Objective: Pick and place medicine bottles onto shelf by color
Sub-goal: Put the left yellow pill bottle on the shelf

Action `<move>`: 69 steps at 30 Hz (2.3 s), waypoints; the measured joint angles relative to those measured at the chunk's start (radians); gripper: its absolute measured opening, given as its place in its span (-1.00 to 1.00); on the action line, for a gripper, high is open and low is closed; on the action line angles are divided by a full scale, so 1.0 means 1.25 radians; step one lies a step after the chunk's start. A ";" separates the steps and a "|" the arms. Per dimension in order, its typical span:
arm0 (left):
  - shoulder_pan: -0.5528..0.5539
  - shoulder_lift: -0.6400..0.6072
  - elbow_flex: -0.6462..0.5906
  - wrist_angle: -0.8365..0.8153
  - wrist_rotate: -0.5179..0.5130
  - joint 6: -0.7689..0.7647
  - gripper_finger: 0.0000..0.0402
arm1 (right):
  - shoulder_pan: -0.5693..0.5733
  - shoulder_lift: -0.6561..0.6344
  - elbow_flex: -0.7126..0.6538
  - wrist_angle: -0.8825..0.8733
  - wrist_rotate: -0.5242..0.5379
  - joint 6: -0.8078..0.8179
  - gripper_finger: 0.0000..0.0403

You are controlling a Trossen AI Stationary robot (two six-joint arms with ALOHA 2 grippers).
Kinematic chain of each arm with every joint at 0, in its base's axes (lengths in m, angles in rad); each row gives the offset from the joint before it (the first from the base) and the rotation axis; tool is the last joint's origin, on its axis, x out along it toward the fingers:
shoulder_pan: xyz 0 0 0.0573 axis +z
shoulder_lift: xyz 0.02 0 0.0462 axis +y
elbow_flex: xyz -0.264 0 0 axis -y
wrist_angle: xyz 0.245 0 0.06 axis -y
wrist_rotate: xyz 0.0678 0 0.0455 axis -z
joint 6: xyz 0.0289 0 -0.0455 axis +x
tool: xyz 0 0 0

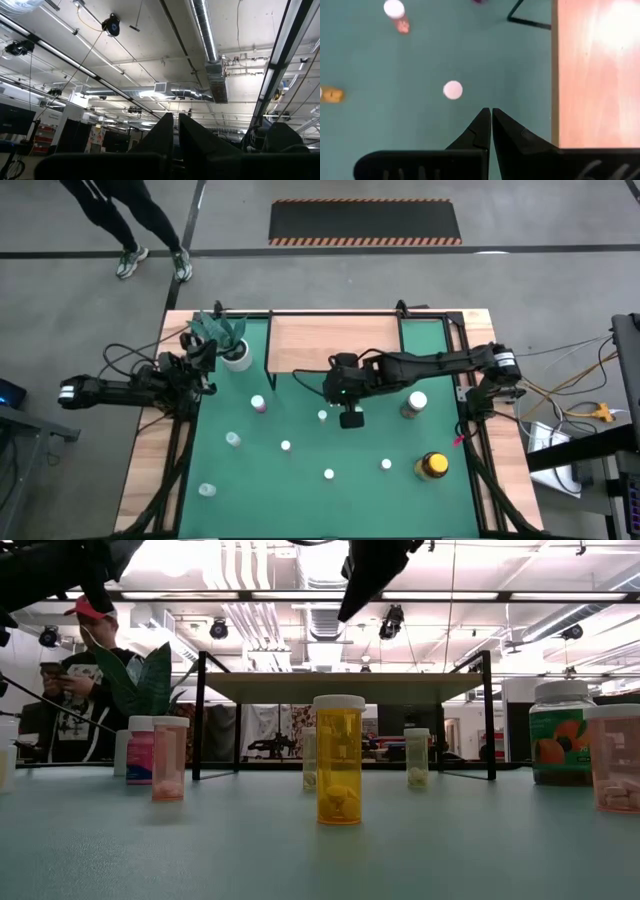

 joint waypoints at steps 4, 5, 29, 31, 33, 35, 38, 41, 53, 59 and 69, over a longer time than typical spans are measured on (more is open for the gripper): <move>0.000 -0.001 0.000 0.000 0.000 0.000 -0.95 | 0.004 0.016 0.000 -0.002 0.000 0.000 -0.96; 0.000 -0.001 0.000 0.000 0.000 0.000 -0.95 | 0.005 0.019 0.000 -0.003 0.000 0.000 -0.96; 0.000 -0.005 0.000 0.003 -0.001 0.000 -0.95 | 0.039 0.132 -0.001 0.034 -0.008 0.059 -0.77; 0.000 -0.004 0.000 0.002 -0.002 0.000 -0.95 | 0.045 0.144 -0.001 0.046 -0.007 0.059 -0.65; 0.000 -0.005 0.000 0.001 -0.002 0.000 -0.95 | 0.050 0.150 0.000 0.051 -0.007 0.058 -0.52; 0.000 -0.005 0.000 0.001 -0.003 0.000 -0.95 | 0.052 0.156 0.000 0.075 -0.001 0.058 -0.37; 0.000 -0.006 0.000 0.003 -0.004 0.000 -0.95 | 0.054 0.162 0.001 0.090 0.000 0.057 -0.15; 0.000 -0.006 0.000 0.001 -0.004 0.000 -0.95 | 0.054 0.170 0.001 0.107 0.001 0.060 0.04; 0.000 -0.009 0.000 0.001 -0.004 0.000 -0.95 | 0.039 0.244 0.001 0.133 0.002 0.099 0.19; 0.000 -0.010 0.000 0.001 -0.004 0.000 -0.95 | 0.026 0.246 0.001 0.131 0.011 0.119 0.19; 0.000 -0.010 0.000 0.000 -0.004 0.000 -0.95 | 0.025 0.252 0.000 0.127 0.013 0.120 0.14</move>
